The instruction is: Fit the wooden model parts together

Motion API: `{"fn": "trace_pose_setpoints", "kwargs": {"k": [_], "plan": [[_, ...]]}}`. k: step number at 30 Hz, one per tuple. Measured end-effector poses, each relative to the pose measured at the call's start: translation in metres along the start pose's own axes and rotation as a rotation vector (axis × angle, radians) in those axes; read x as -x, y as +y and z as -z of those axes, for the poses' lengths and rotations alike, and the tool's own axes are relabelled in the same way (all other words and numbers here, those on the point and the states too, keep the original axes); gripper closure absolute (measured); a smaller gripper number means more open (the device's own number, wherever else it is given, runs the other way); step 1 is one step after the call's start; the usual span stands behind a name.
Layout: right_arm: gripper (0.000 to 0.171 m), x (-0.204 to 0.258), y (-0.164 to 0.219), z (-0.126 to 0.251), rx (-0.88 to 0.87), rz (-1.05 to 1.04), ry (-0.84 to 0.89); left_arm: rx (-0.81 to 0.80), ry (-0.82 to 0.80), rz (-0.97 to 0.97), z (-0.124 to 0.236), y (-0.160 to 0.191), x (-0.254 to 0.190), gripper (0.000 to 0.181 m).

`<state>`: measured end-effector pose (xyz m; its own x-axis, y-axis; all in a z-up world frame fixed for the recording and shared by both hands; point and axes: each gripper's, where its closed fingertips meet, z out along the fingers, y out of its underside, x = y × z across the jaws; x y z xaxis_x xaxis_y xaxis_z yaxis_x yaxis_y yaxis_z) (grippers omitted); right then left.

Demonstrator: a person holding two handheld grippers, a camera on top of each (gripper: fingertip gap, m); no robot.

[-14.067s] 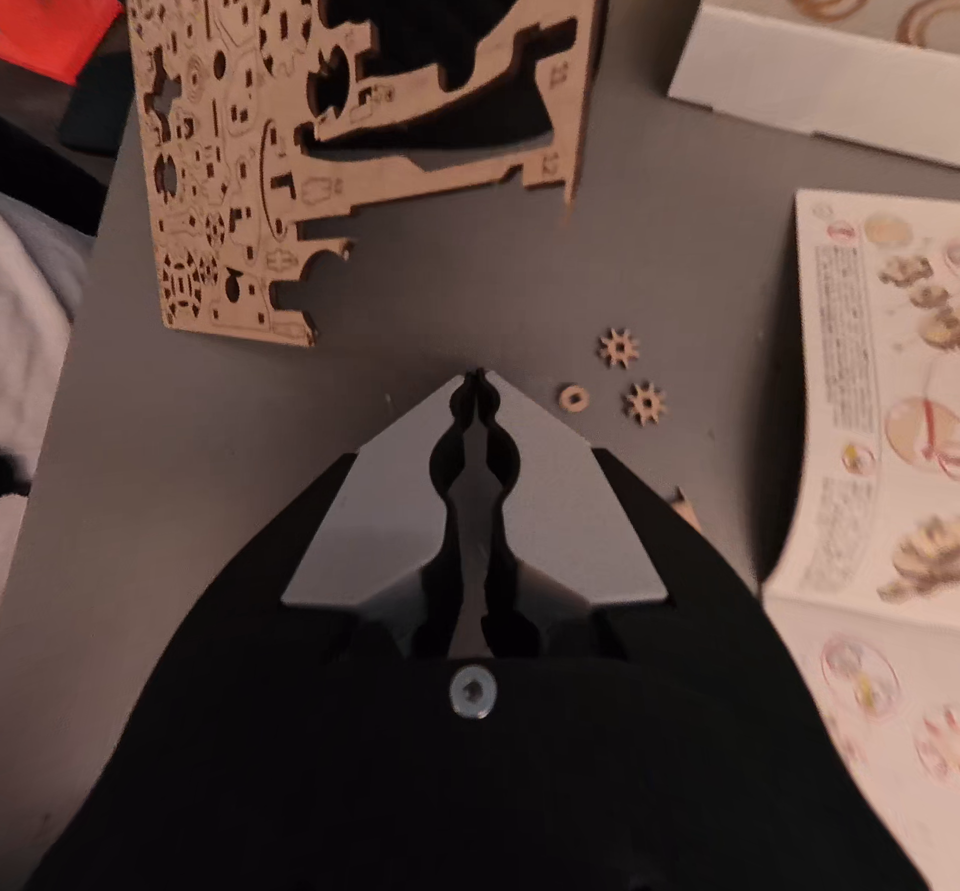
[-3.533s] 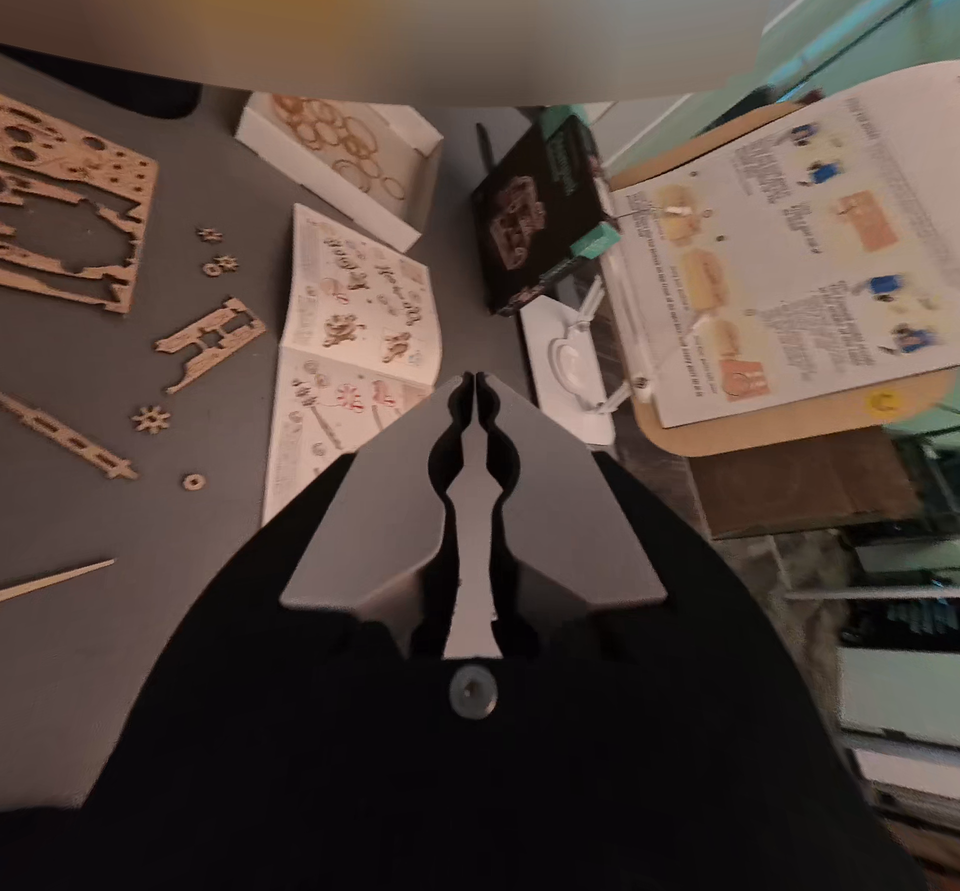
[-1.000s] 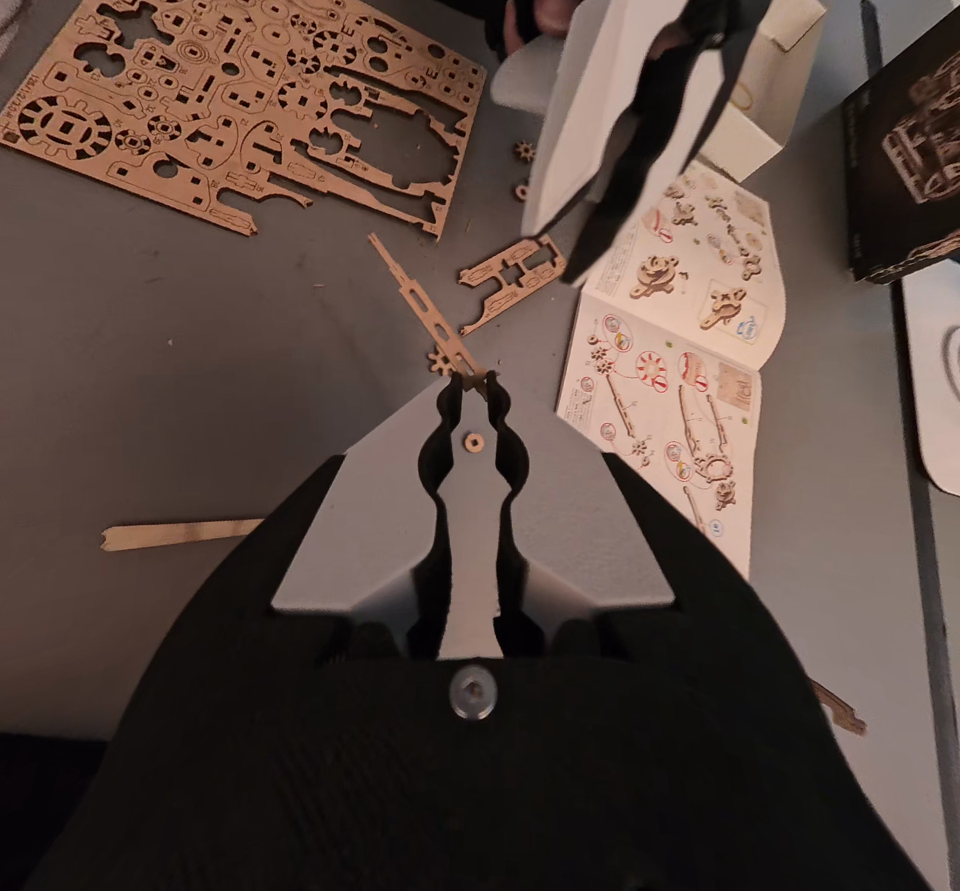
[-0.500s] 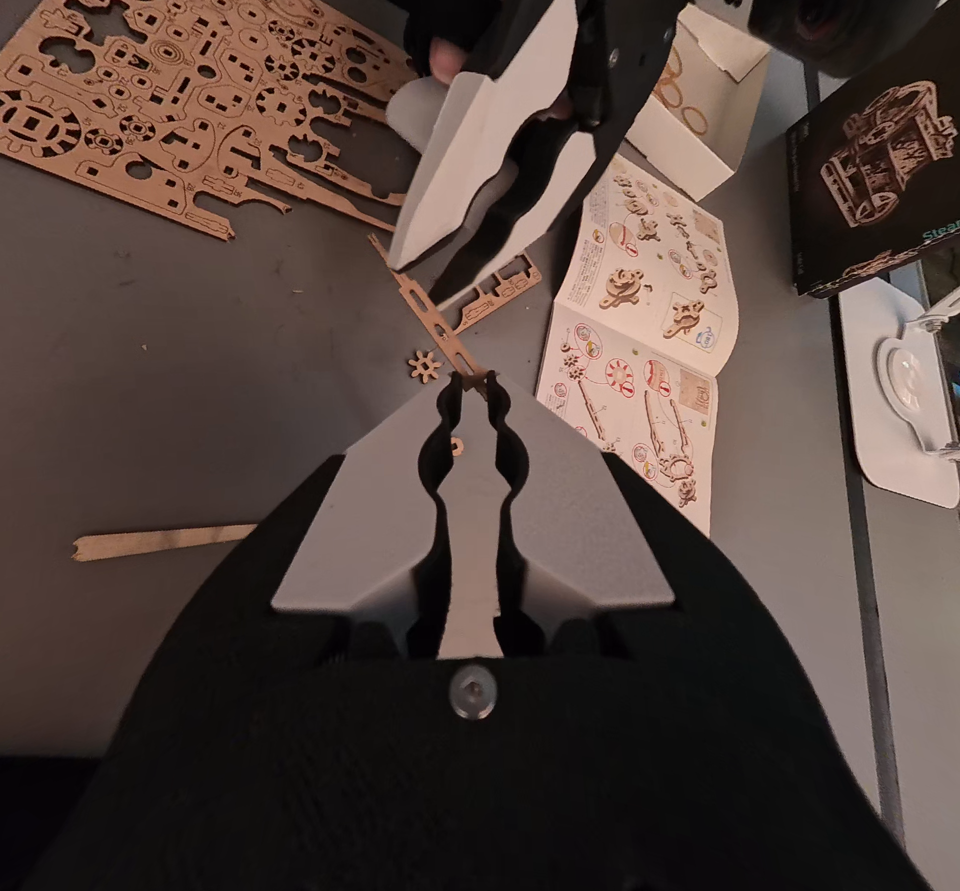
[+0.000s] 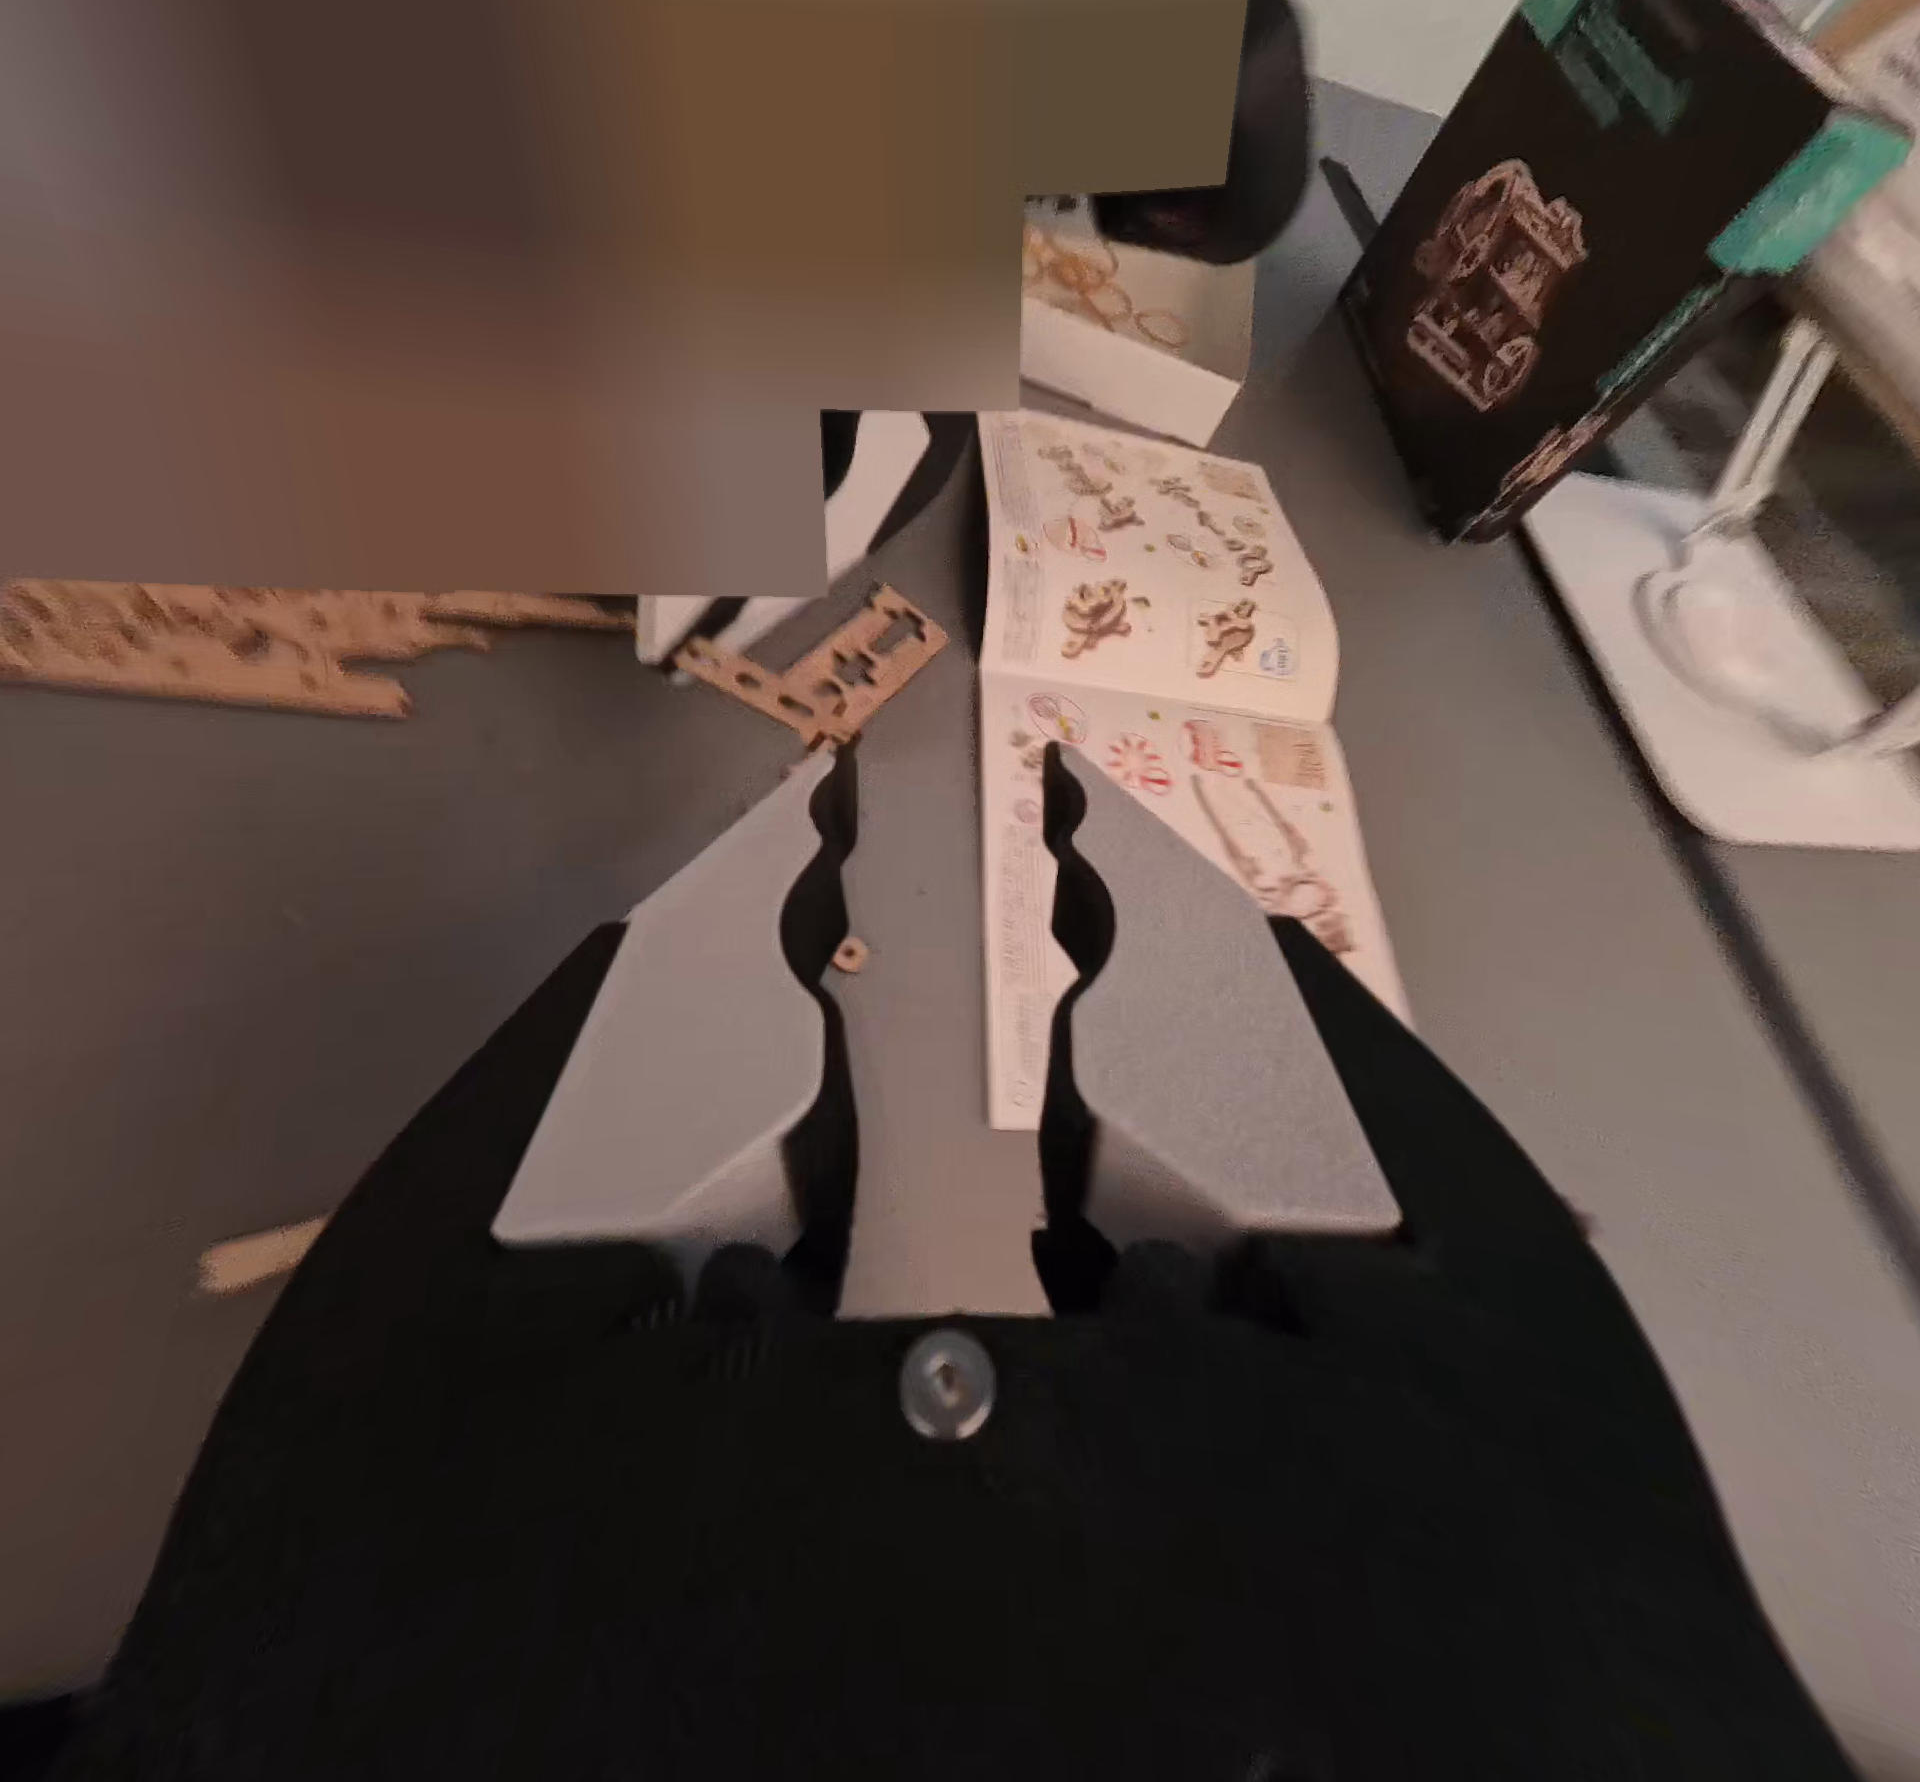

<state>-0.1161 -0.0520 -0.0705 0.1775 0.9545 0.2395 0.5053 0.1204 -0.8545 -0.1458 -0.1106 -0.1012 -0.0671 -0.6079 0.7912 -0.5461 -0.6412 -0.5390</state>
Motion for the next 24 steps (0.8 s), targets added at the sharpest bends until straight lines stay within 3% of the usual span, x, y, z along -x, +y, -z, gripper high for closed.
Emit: {"fn": "trace_pose_setpoints", "kwargs": {"k": [4,10,12,21,24], "plan": [[0.132,-0.005,-0.008,0.011,-0.157,-0.435,-0.19,0.004,-0.005,-0.007,0.0,0.0,0.0,0.181],[0.14,0.007,0.0,0.001,-0.115,-0.804,-0.403,0.004,-0.005,-0.018,0.001,0.0,-0.002,0.181],[0.151,0.012,-0.001,-0.005,-0.104,-0.861,-0.447,0.01,-0.007,-0.027,0.0,0.001,-0.002,0.181],[0.153,0.036,0.0,-0.015,-0.074,-0.922,-0.618,0.035,-0.06,-0.075,-0.001,0.003,0.003,0.181],[0.17,0.042,0.0,-0.017,-0.054,-0.889,-0.641,0.039,-0.062,-0.075,-0.001,0.004,0.004,0.181]]}}
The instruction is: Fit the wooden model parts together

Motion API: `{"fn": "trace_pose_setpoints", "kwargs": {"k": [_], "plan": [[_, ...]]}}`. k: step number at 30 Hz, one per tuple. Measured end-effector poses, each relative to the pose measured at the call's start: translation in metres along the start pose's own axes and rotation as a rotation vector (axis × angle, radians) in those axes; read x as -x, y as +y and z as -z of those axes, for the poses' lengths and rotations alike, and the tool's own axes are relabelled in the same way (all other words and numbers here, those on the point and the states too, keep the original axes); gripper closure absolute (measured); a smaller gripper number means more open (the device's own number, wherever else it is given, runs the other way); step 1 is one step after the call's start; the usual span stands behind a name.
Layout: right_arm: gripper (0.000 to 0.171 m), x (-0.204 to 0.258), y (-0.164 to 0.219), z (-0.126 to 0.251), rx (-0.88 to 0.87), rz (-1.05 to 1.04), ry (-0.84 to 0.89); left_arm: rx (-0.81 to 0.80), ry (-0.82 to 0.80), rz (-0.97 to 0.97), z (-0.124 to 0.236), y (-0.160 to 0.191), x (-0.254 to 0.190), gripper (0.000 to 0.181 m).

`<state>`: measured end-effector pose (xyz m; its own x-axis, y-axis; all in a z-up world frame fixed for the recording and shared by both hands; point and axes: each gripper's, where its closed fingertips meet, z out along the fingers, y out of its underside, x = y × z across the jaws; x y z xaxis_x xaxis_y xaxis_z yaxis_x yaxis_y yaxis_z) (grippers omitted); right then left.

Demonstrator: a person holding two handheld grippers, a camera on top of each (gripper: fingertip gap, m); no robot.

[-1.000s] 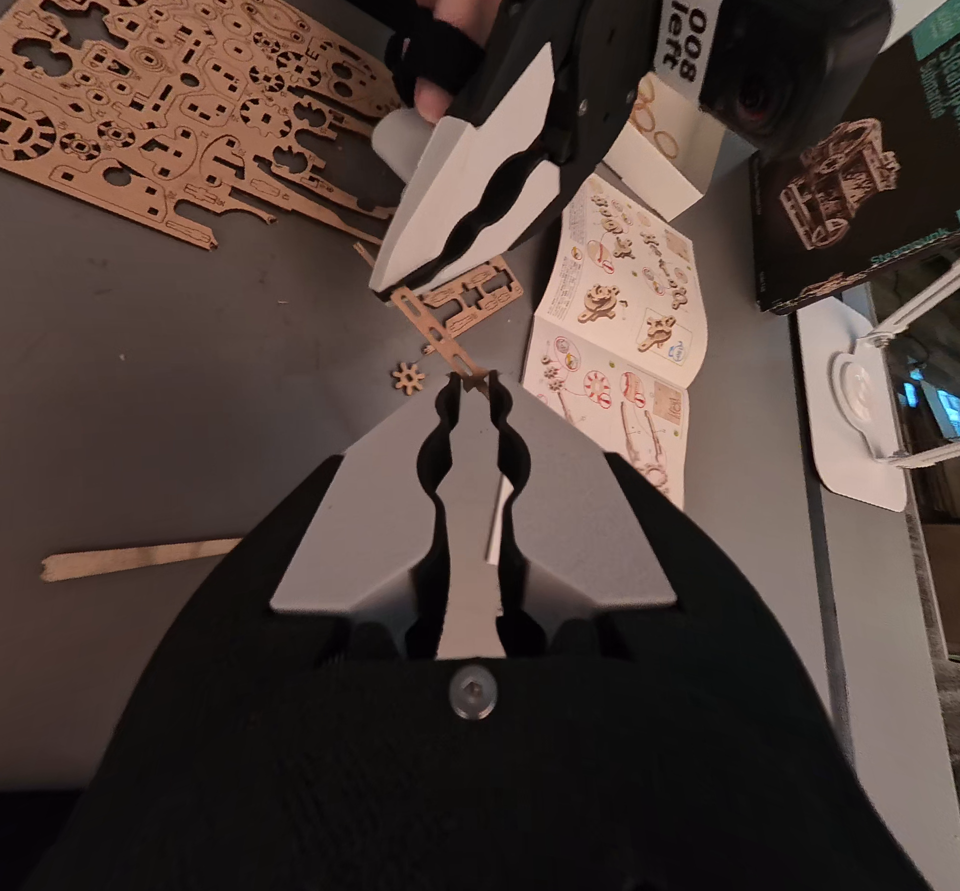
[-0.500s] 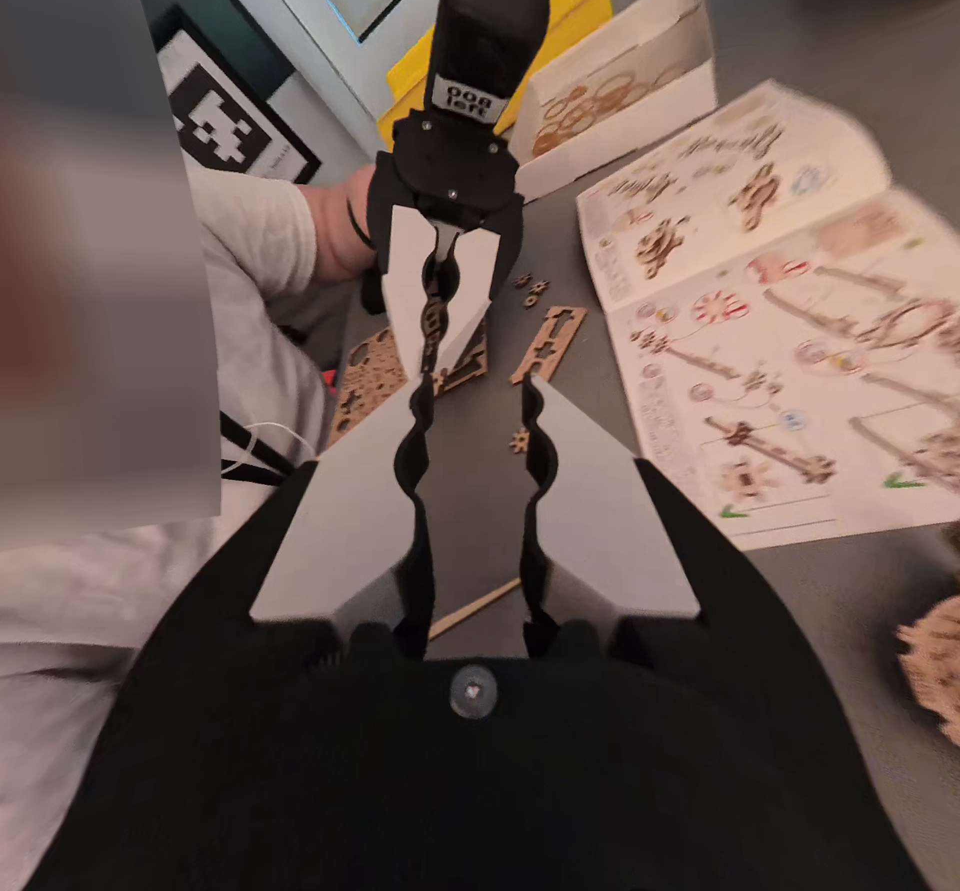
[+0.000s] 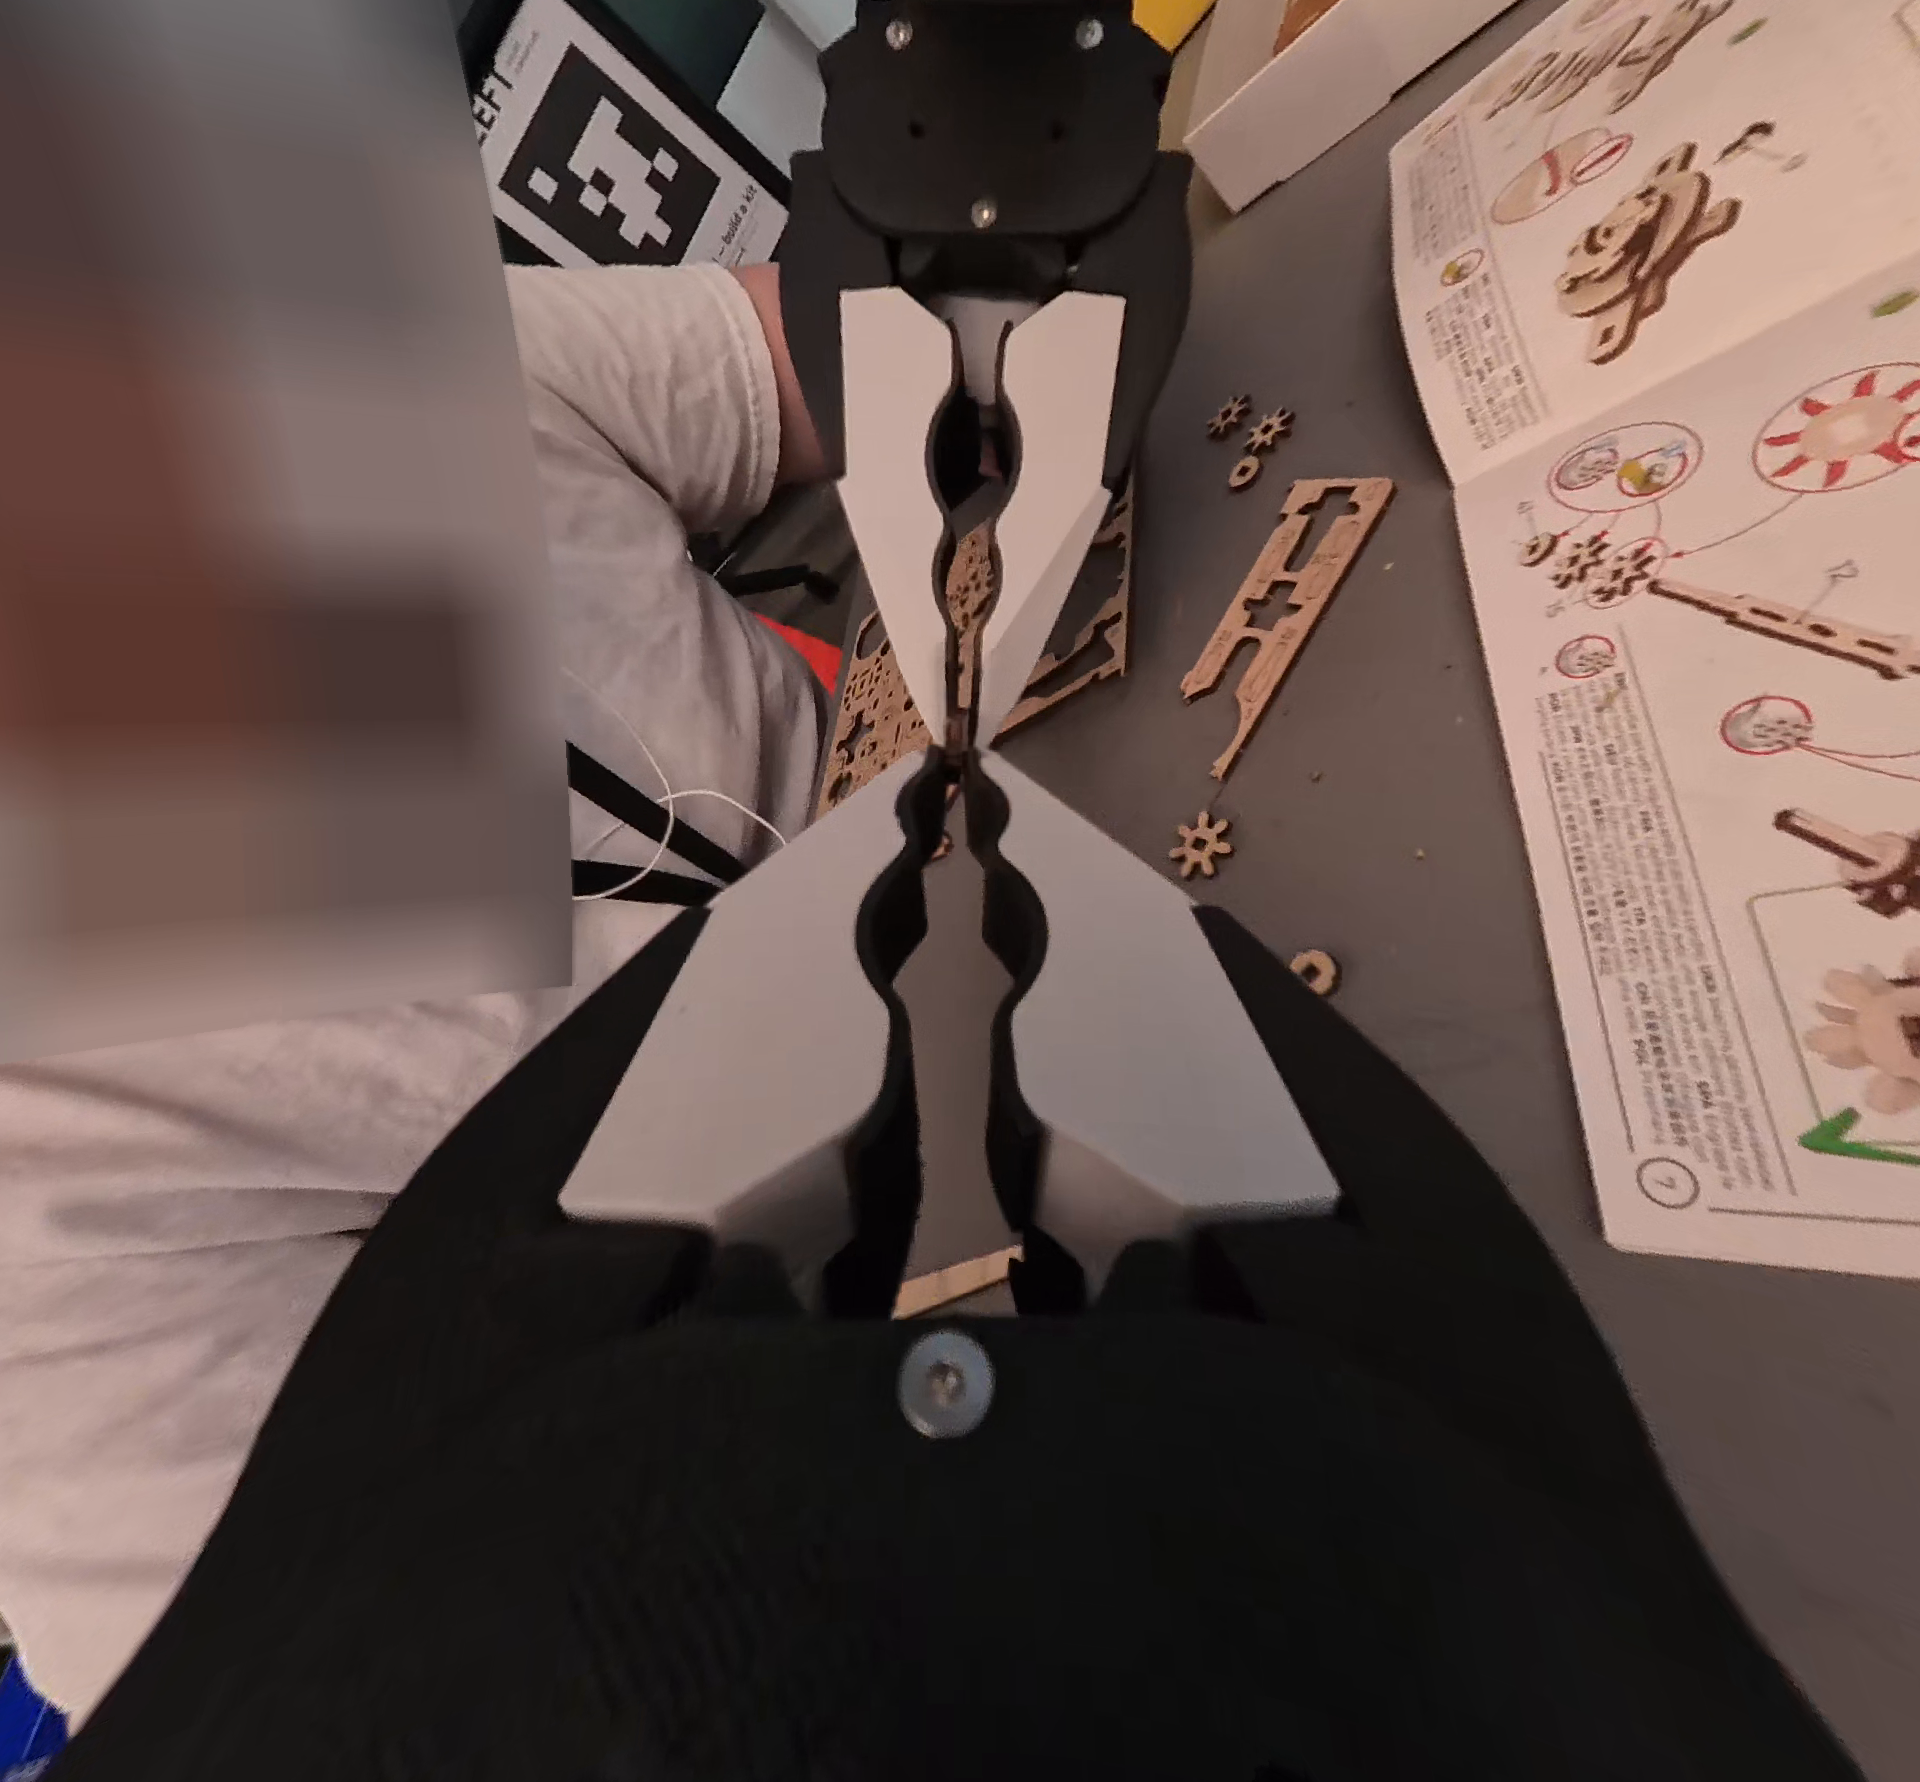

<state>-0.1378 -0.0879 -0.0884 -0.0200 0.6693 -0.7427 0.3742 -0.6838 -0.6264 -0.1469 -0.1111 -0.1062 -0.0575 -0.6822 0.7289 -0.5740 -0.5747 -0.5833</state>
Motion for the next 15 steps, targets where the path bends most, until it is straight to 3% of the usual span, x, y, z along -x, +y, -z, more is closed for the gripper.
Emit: {"fn": "trace_pose_setpoints", "kwargs": {"k": [7,11,15], "plan": [[0.171,-0.001,-0.004,0.002,-0.031,-0.058,-0.01,0.003,-0.03,-0.048,0.001,-0.001,0.001,0.181],[0.171,-0.006,-0.005,0.008,-0.051,-0.086,-0.001,0.043,-0.036,-0.048,-0.003,0.006,0.003,0.171],[0.17,-0.006,-0.006,0.011,-0.059,-0.083,-0.009,0.038,-0.024,-0.035,-0.002,0.005,0.002,0.18]]}}
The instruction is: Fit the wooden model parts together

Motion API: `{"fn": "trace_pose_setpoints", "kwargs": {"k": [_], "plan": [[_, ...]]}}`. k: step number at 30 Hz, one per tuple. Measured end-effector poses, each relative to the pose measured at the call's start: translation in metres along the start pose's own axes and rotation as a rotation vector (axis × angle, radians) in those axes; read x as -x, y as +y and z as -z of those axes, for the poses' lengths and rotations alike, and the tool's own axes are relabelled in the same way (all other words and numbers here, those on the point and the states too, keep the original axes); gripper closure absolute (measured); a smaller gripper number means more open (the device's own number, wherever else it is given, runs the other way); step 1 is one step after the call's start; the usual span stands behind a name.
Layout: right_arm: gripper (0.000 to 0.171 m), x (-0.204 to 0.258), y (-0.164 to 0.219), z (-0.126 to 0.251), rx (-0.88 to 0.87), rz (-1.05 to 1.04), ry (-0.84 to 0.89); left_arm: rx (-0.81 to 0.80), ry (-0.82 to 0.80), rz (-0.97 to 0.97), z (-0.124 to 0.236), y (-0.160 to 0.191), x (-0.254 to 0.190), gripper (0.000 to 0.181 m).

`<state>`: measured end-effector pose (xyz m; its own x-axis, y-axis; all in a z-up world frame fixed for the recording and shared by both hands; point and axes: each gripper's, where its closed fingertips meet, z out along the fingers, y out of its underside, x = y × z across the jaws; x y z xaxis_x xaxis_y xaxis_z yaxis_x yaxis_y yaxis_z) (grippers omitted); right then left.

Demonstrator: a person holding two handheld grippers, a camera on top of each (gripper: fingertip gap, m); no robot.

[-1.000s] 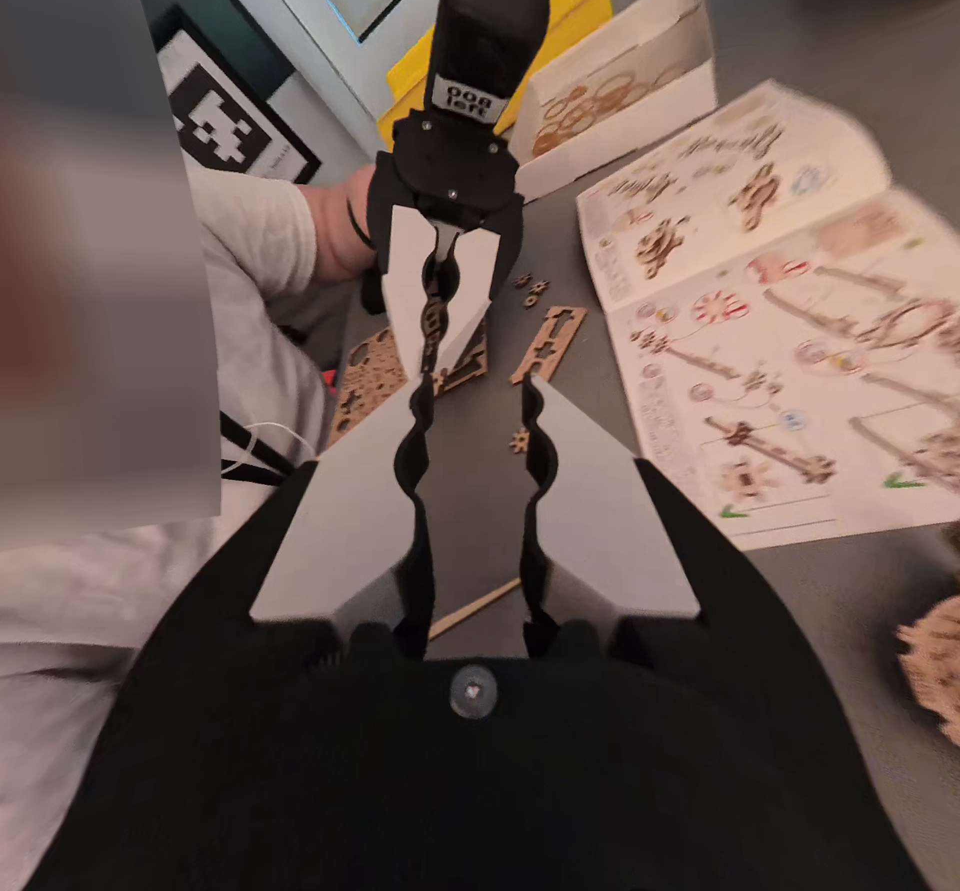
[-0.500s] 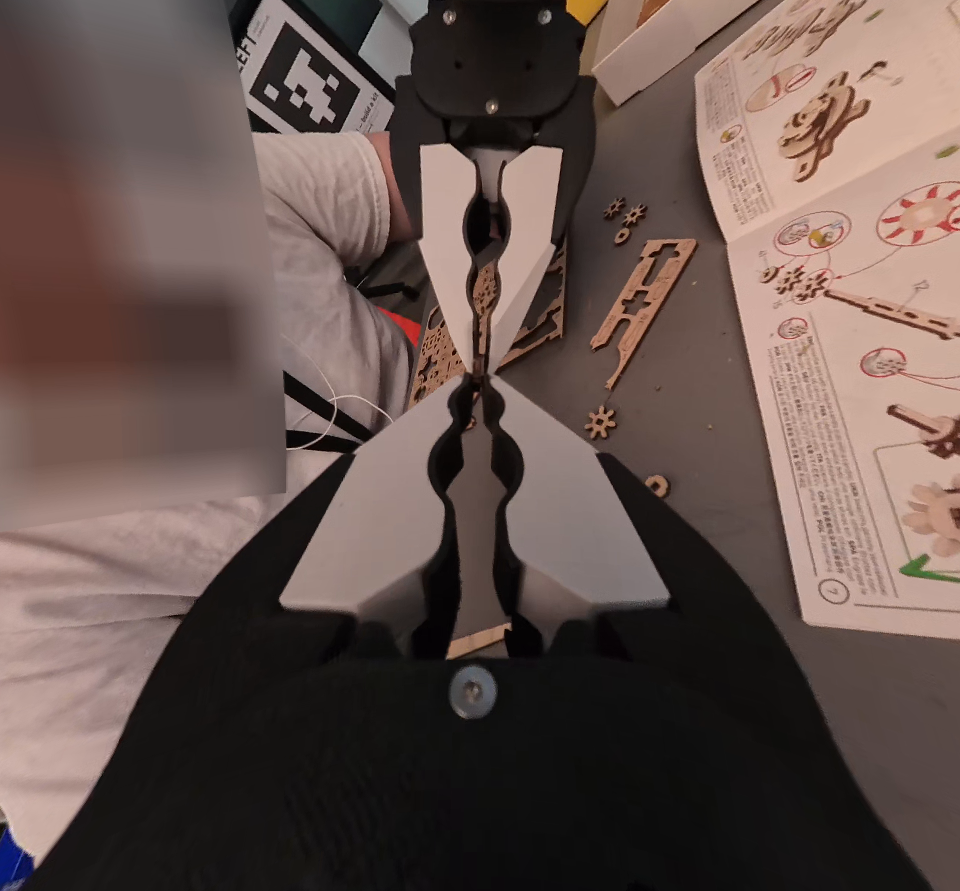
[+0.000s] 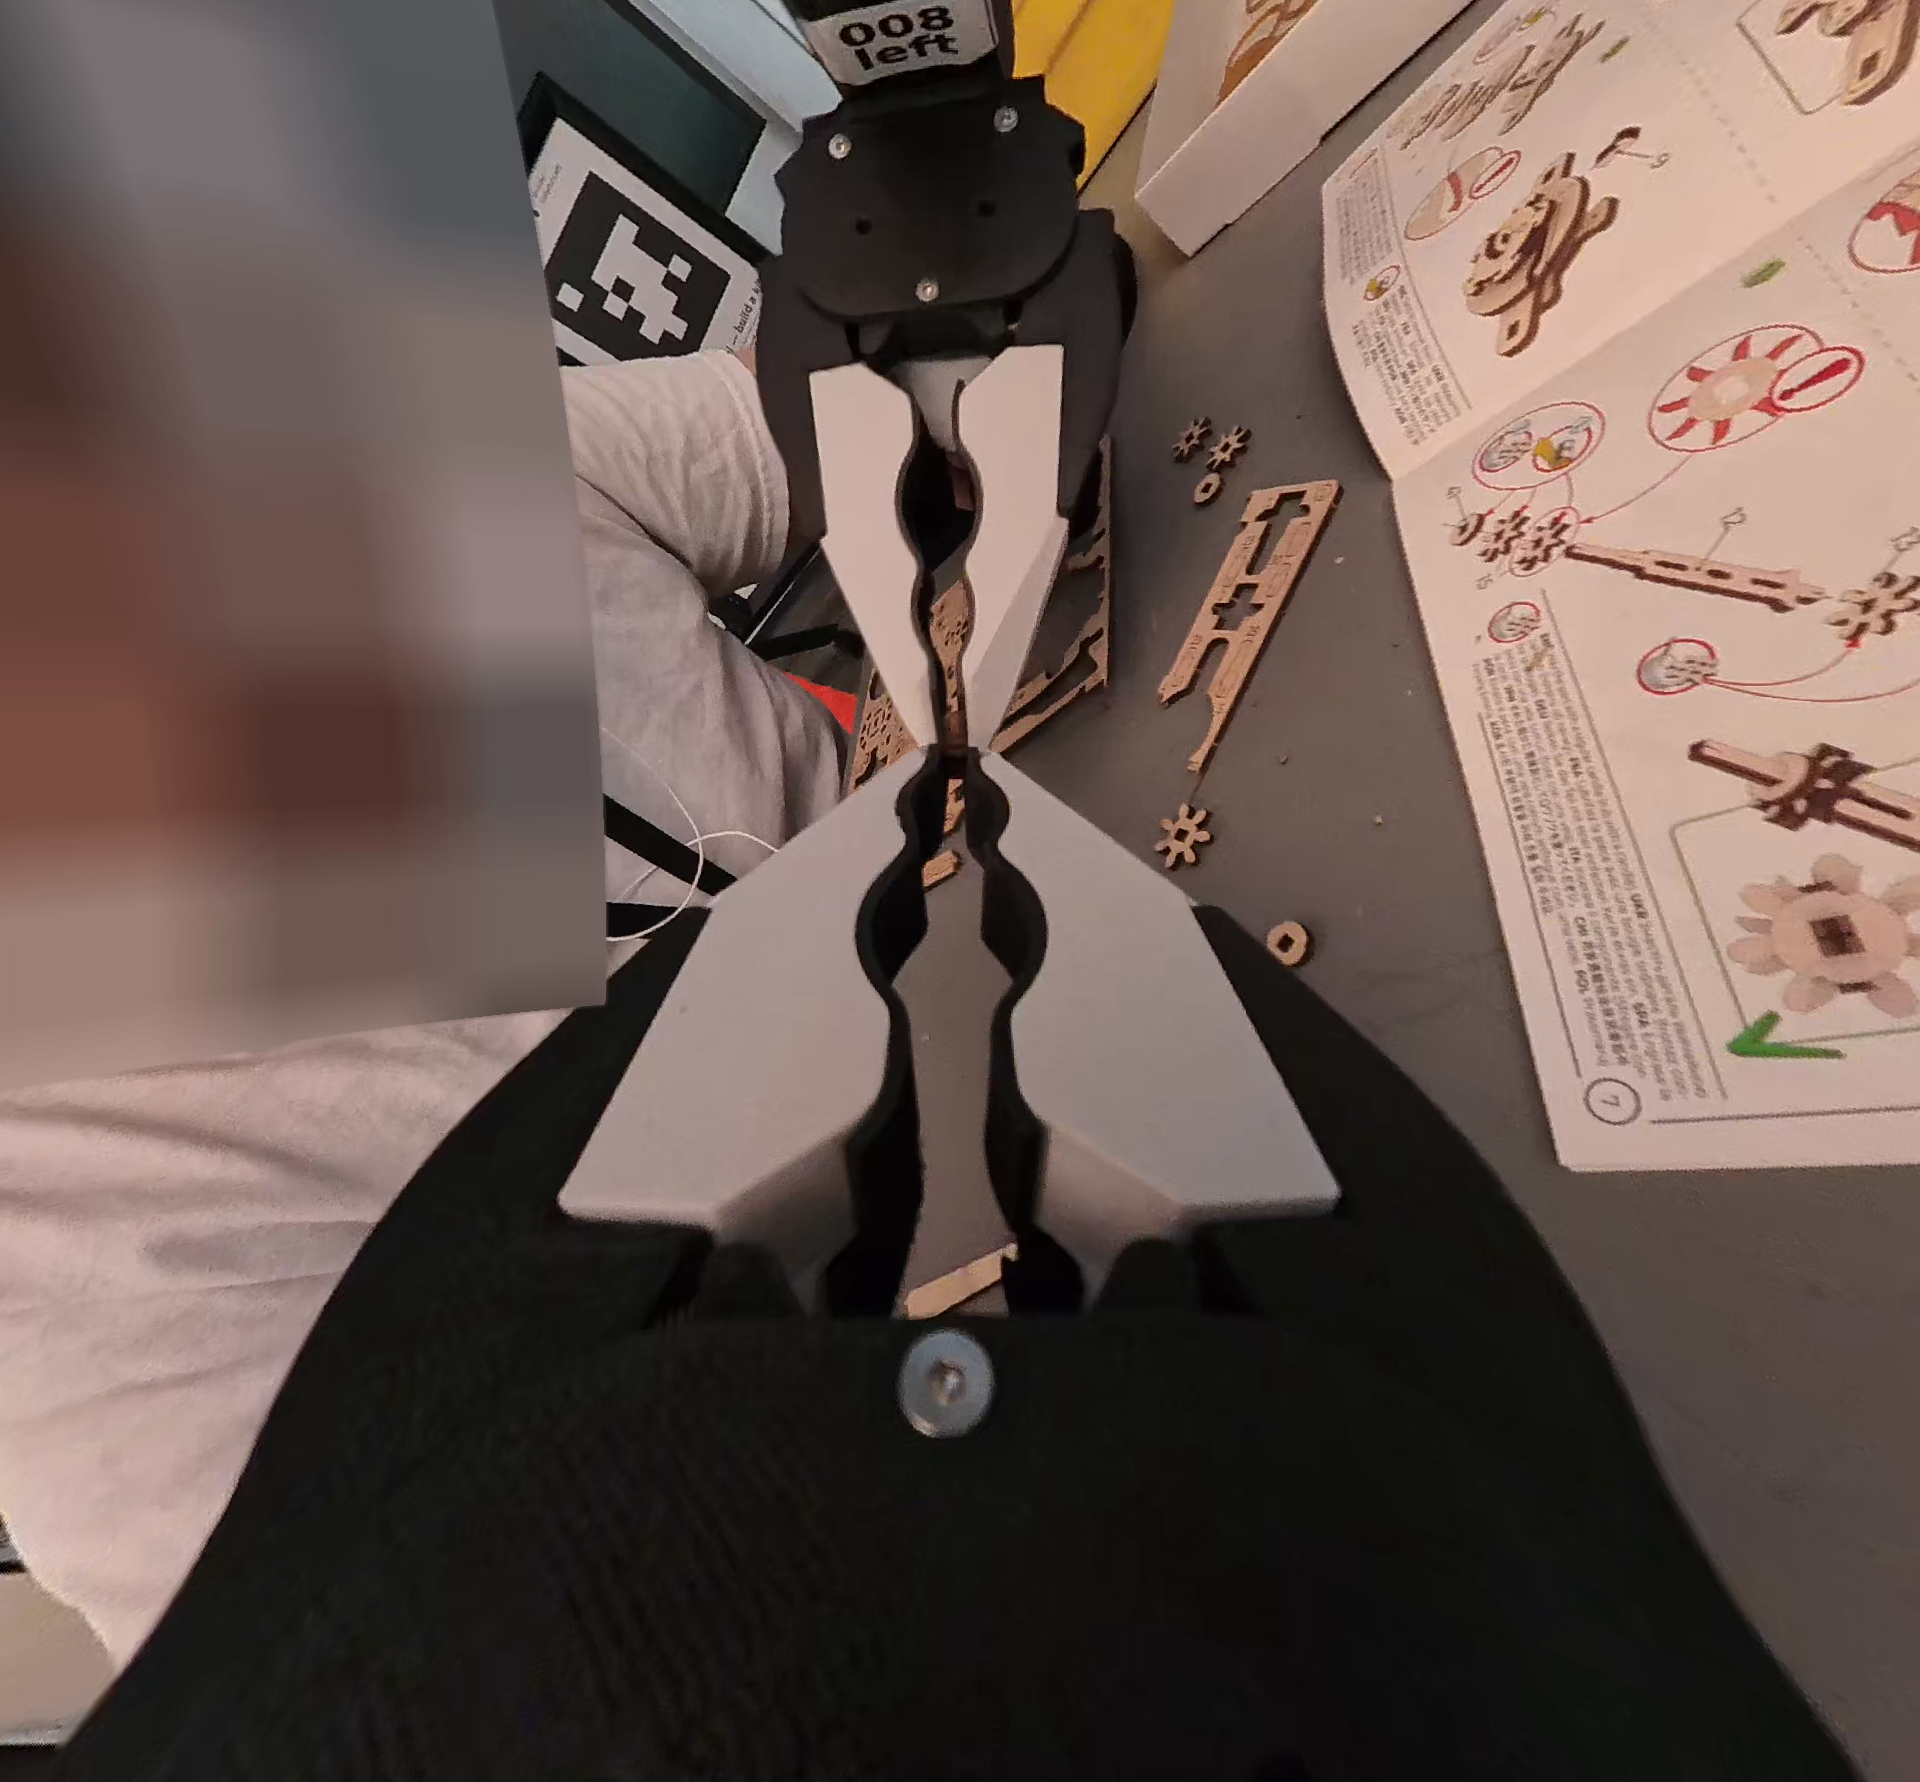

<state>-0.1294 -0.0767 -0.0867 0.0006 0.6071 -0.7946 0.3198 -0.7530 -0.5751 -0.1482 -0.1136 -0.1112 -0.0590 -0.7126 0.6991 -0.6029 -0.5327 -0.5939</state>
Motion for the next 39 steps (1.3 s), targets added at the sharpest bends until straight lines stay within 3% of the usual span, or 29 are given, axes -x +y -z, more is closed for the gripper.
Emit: {"fn": "trace_pose_setpoints", "kwargs": {"k": [10,25,39], "plan": [[0.153,-0.007,-0.014,0.024,-0.093,0.107,0.077,-0.038,0.062,0.073,0.004,-0.005,-0.003,0.181],[0.154,-0.003,-0.012,0.028,-0.067,0.234,0.106,-0.023,0.066,0.088,0.004,-0.002,-0.002,0.181],[0.155,-0.004,-0.026,0.04,-0.153,0.255,0.137,-0.053,0.074,0.1,0.009,-0.007,-0.001,0.181]]}}
